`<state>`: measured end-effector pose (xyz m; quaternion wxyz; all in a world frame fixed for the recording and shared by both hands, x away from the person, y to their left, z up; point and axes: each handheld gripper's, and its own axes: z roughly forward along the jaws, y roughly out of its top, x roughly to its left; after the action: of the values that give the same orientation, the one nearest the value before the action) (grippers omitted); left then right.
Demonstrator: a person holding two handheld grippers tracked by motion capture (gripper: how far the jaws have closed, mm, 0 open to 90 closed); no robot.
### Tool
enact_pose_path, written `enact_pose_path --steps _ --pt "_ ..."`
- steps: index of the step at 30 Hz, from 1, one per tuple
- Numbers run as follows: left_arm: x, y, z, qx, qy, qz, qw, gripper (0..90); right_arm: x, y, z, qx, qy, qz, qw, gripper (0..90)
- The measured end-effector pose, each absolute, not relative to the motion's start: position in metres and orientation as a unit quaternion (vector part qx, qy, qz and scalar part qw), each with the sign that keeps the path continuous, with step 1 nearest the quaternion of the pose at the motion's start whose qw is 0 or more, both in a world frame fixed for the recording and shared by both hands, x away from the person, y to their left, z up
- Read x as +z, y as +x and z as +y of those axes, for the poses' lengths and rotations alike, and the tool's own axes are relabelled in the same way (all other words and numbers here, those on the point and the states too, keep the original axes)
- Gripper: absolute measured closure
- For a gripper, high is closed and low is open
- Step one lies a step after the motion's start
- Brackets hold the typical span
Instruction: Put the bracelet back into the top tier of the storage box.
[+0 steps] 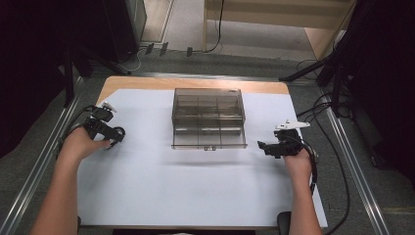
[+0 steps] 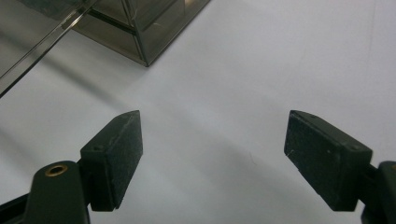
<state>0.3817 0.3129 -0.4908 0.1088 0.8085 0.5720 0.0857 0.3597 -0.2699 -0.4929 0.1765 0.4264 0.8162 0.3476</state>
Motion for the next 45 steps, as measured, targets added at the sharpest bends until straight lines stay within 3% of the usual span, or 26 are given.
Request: enact_pose_path --steps 16,22,23,24,25,28,45 --pt "-0.499 0.386 0.313 0.078 0.805 0.578 0.105 29.8 -0.496 0.358 -0.268 0.341 0.419 0.824 0.171 20.3" --pt "-0.497 0.384 0.309 0.078 0.806 0.576 0.108 41.3 -0.497 0.358 -0.268 0.339 0.419 0.825 0.169 20.3" --pt "-0.496 0.383 0.309 0.077 0.805 0.578 0.109 45.2 -0.497 0.358 -0.268 0.339 0.419 0.825 0.168 20.3" --pt "-0.495 0.383 0.307 0.076 0.805 0.579 0.108 62.0 -0.497 0.359 -0.268 0.337 0.417 0.827 0.167 20.3" --pt "-0.494 0.383 0.307 0.075 0.806 0.578 0.109 62.0 -0.497 0.359 -0.268 0.337 0.417 0.827 0.167 20.3" --pt "-0.493 0.383 0.302 0.072 0.808 0.575 0.107 75.1 -0.497 0.359 -0.267 0.338 0.416 0.828 0.166 20.3" --pt "-0.482 0.379 0.307 0.027 0.788 0.598 0.14 76.2 -0.497 0.362 -0.267 0.344 0.414 0.827 0.164 20.4"
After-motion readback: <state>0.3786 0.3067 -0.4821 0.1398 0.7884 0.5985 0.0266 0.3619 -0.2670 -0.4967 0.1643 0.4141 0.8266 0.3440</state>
